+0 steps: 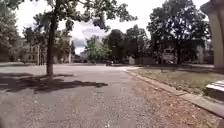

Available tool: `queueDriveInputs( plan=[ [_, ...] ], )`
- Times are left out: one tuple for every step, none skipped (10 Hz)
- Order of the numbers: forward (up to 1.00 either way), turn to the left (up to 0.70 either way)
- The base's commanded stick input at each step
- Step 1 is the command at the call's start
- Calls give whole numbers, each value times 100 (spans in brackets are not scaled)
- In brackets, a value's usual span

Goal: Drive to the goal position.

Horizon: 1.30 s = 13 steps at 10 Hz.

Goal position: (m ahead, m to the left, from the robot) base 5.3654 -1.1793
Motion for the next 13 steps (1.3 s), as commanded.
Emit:
queueDriveInputs(
  plan=[
    [85,3],
    [85,0],
    [85,0],
    [85,0],
    [85,0],
    [85,0],
    [85,0],
    [85,0],
    [85,0],
    [85,0],
    [85,0],
    [85,0],
    [85,0]
  ],
)
